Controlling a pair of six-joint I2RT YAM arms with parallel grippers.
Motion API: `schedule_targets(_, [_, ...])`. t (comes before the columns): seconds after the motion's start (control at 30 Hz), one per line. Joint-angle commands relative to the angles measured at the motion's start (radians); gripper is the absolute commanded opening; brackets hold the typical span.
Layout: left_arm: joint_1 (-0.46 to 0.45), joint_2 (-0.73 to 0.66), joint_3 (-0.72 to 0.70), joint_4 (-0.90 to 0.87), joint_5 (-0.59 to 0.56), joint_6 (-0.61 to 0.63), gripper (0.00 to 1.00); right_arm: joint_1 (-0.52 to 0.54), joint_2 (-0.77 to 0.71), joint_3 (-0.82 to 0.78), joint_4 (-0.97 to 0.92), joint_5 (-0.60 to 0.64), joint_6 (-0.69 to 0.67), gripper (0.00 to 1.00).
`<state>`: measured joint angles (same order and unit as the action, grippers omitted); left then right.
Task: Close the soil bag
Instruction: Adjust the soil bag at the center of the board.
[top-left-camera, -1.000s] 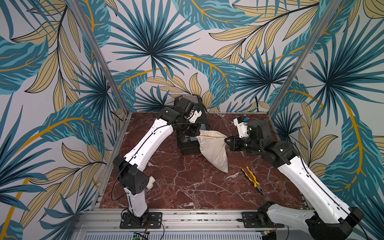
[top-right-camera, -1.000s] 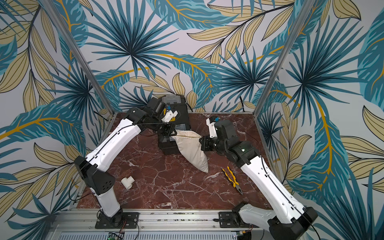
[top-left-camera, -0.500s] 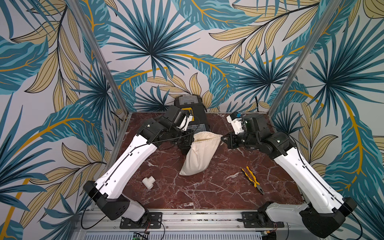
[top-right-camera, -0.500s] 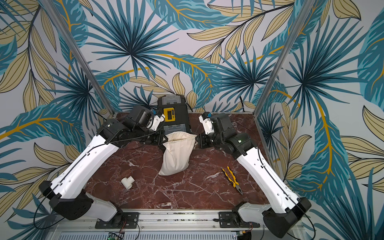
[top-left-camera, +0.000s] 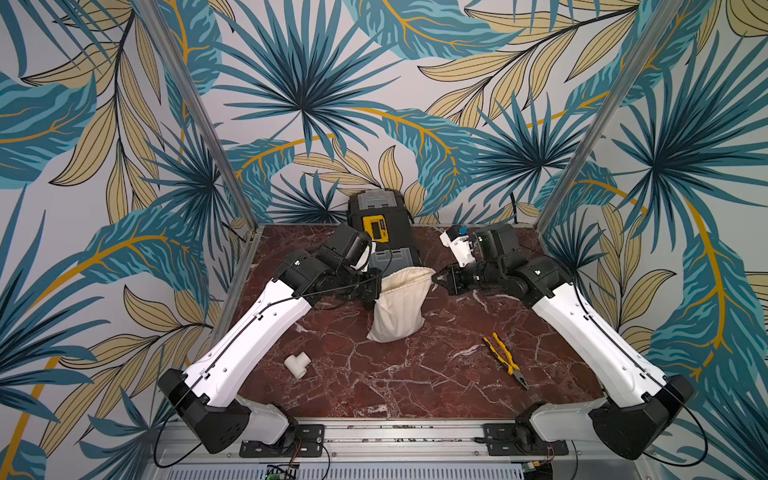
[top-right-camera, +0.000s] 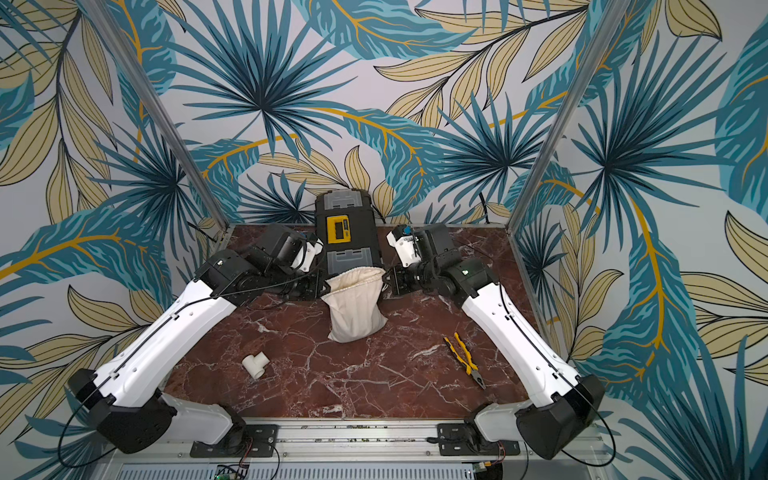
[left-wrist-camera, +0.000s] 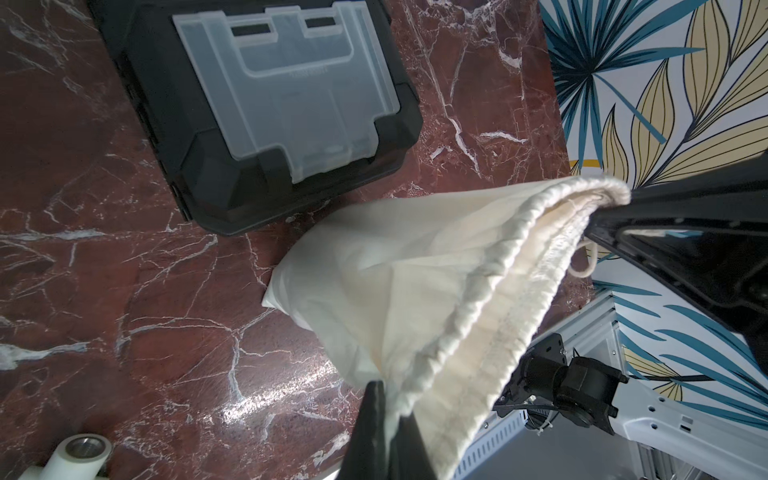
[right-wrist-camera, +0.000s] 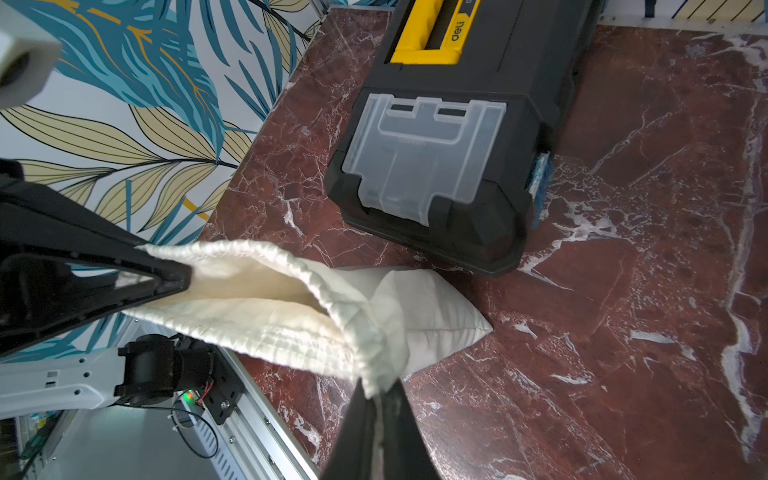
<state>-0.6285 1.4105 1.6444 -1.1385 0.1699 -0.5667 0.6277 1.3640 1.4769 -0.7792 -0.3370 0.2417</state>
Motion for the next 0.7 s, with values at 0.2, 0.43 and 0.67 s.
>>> schedule_targets(0.2, [0.006, 0.027, 0.034, 0.015, -0.006, 0.025, 0.0, -0.043, -0.002, -0.025, 0.083, -0.121, 0.107, 0.45])
schedule_targets(0.43, [0.013, 0.029, 0.041, 0.001, -0.009, 0.038, 0.0, -0.045, 0.014, -0.025, 0.105, -0.174, 0.143, 0.46])
schedule_targets(0.67, [0.023, 0.036, 0.05, 0.004, -0.003, 0.045, 0.0, -0.044, 0.033, -0.017, 0.01, -0.132, 0.103, 0.45])
